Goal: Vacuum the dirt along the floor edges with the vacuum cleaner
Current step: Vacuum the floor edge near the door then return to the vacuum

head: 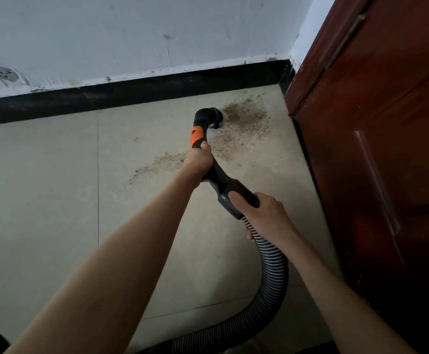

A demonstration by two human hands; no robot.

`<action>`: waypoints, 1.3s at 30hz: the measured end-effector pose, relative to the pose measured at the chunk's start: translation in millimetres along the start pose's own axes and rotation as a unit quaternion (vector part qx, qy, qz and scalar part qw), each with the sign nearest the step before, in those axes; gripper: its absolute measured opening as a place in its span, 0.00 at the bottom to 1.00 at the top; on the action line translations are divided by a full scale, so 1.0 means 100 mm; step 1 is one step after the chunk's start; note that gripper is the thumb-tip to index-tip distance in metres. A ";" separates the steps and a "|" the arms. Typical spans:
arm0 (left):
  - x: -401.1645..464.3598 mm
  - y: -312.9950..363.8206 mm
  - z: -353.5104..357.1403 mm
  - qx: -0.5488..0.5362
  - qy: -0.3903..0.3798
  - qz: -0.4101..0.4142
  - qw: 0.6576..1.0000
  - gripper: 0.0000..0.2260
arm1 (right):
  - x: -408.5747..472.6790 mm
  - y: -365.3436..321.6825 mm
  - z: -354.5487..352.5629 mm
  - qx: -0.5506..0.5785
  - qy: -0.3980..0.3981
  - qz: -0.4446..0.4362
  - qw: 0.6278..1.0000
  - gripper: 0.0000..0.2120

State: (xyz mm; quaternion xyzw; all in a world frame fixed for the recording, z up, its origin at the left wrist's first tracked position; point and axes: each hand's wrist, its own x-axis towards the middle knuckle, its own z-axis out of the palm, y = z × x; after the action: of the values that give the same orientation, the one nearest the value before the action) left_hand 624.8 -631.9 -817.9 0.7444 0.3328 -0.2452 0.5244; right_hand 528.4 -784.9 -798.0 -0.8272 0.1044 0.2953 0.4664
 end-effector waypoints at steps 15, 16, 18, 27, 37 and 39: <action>-0.05 -0.24 -0.17 0.011 0.029 -0.007 1.000 0.14 | -0.14 -0.03 0.18 -0.022 -0.021 -0.024 0.999 0.23; -0.05 -0.22 -0.15 0.016 0.025 -0.003 1.000 0.15 | -0.15 -0.03 0.18 -0.018 -0.015 -0.020 1.000 0.24; -0.05 -0.18 -0.11 0.031 0.013 0.008 0.999 0.17 | -0.17 -0.01 0.17 0.000 -0.003 -0.007 1.000 0.26; 0.00 -0.07 0.06 0.066 0.000 0.027 0.997 0.17 | -0.14 0.04 0.13 0.027 0.016 0.007 0.999 0.29; -0.15 -0.35 -0.42 -0.039 0.067 -0.005 0.997 0.23 | -0.13 -0.14 0.32 -0.016 -0.072 -0.025 0.997 0.27; -0.28 -0.64 -0.61 -0.077 0.121 -0.024 0.989 0.24 | -0.19 -0.17 0.47 -0.078 -0.114 -0.050 0.989 0.26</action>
State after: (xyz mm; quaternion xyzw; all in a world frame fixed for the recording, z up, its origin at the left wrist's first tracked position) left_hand 559.1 -566.4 -817.1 0.7176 0.4295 -0.1396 0.5302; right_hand 502.2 -738.3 -793.2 -0.8260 -0.0138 0.3715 0.4236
